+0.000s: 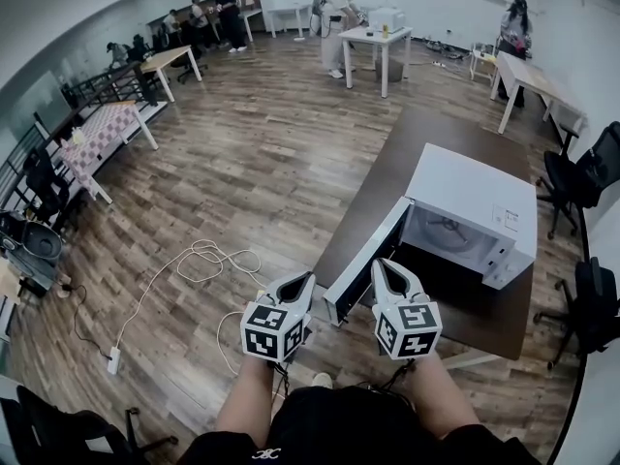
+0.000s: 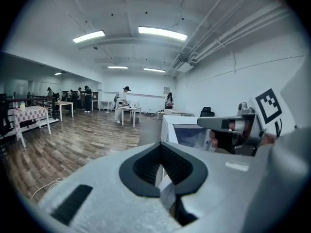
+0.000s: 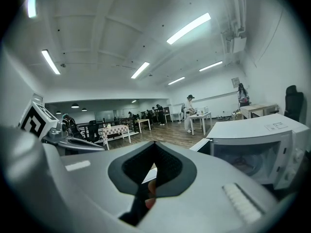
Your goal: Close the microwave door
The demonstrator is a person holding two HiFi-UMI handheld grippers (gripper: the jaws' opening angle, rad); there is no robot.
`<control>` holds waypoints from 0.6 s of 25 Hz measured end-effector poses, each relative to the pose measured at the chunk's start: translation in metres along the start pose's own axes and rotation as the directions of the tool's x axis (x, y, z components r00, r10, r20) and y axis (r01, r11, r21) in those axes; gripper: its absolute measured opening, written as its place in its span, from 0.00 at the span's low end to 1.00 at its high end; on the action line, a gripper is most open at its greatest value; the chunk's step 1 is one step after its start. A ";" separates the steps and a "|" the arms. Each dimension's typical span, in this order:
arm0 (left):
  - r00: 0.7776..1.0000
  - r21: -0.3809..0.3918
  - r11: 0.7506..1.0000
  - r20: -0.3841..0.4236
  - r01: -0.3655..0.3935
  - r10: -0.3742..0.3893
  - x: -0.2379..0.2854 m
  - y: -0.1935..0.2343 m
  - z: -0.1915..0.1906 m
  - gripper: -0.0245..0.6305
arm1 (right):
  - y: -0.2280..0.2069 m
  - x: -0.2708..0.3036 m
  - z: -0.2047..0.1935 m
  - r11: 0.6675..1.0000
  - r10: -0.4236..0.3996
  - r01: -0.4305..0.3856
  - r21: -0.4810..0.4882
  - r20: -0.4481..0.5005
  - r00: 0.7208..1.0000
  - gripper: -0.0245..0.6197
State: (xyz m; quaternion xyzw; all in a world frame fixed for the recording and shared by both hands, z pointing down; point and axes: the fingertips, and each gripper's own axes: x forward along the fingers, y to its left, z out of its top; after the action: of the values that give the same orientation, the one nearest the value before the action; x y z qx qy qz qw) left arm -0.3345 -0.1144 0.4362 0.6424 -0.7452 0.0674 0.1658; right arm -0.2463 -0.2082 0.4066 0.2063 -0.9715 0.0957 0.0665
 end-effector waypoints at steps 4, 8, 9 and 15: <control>0.996 0.027 0.996 -0.032 0.086 -0.085 0.000 0.007 -0.016 0.05 | 0.005 0.006 -0.008 1.000 -0.026 0.026 -0.006 -0.015 1.000 0.05; 0.967 0.068 0.966 -0.082 0.249 -0.243 -0.001 0.004 -0.037 0.05 | 0.004 0.010 -0.016 0.998 -0.058 0.058 -0.003 -0.029 0.998 0.05; 0.956 0.062 0.956 -0.086 0.286 -0.281 -0.001 0.005 -0.040 0.05 | 0.003 0.010 -0.017 0.998 -0.066 0.066 -0.005 -0.029 0.997 0.05; 0.906 0.087 0.905 -0.126 0.416 -0.404 -0.004 0.008 -0.063 0.05 | 0.002 0.012 -0.031 0.992 -0.128 0.128 0.001 -0.055 0.990 0.05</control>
State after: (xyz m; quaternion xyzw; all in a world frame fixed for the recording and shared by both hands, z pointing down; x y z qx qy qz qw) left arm -0.3318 -0.0895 0.4942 0.7887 -0.5786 0.1062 0.1786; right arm -0.2556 -0.2043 0.4384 0.2657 -0.9539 0.0989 0.0990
